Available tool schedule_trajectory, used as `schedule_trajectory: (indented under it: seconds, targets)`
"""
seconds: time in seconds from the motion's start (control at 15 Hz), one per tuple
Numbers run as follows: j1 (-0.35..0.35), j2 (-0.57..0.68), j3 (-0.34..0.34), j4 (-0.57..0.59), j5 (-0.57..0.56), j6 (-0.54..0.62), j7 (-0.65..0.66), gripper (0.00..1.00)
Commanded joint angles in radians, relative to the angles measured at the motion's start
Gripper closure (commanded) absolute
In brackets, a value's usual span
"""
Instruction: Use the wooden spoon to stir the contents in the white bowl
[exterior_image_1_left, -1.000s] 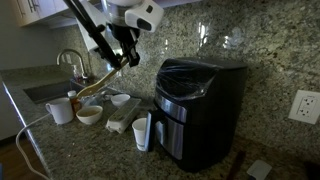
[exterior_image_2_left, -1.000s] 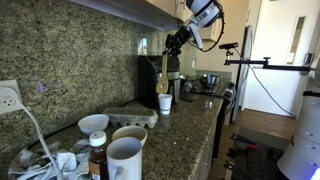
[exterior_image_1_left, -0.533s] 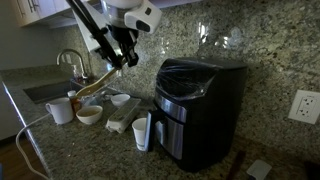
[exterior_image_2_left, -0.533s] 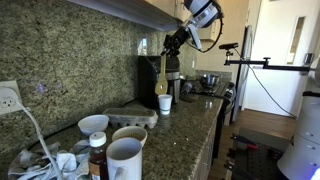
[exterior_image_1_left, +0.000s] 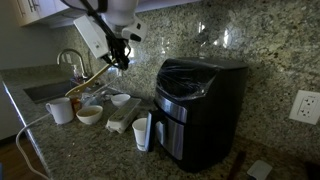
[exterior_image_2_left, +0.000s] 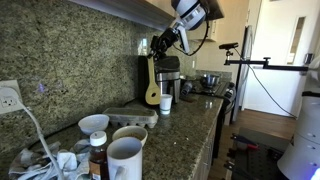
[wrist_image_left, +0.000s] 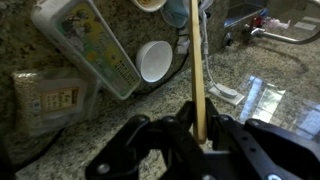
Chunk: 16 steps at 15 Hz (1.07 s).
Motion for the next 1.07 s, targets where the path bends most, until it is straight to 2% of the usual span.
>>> schedule_trajectory:
  seconds: [0.0, 1.0]
  targets:
    - [0.014, 0.044, 0.03, 0.036, 0.042, -0.042, -0.066, 0.95]
    - [0.065, 0.171, 0.134, 0.095, 0.068, 0.002, -0.238, 0.95]
